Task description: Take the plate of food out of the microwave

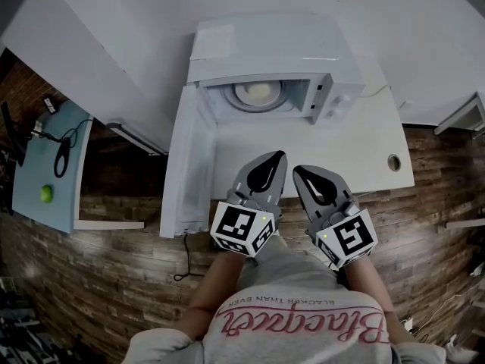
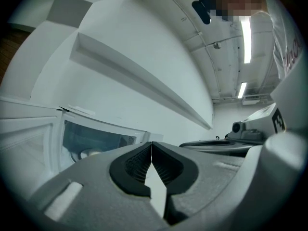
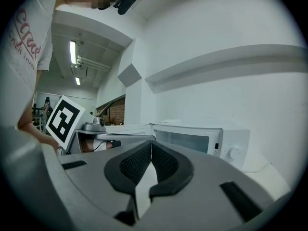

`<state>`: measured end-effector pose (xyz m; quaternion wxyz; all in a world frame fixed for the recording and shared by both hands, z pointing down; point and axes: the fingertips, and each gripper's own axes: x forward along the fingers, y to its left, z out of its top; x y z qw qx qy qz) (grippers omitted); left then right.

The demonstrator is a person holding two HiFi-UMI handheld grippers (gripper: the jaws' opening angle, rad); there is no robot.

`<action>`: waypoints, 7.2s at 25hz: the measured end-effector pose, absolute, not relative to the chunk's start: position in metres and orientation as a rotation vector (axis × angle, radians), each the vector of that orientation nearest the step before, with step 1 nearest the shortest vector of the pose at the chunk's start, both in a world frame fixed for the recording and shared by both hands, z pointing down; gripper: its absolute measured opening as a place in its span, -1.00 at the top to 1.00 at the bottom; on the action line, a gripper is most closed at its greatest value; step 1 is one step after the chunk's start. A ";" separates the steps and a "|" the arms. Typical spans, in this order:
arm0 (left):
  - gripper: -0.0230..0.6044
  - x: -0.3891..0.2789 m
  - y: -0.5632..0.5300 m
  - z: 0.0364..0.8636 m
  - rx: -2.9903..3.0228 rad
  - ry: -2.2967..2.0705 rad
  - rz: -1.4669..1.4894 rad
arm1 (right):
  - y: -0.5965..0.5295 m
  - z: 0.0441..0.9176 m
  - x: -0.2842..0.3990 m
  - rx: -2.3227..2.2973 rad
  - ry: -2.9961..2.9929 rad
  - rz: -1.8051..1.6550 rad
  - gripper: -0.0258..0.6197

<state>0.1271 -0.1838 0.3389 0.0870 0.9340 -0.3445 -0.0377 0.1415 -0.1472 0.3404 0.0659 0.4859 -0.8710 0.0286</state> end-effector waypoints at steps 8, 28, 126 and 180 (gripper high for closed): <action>0.90 0.123 -0.207 0.348 2.767 -1.039 -0.125 | -0.175 0.343 0.141 1.450 -2.662 0.084 0.88; 0.90 0.126 -0.234 0.366 2.743 -1.034 -0.065 | -0.210 0.357 0.143 1.417 -2.722 0.155 0.88; 0.71 0.092 -0.402 0.543 1.110 -1.324 -0.298 | -0.318 0.418 0.175 1.150 -2.709 0.318 0.88; 0.87 0.090 -0.354 0.511 1.323 -0.912 -0.777 | -0.261 0.427 0.166 1.220 -2.665 0.332 0.88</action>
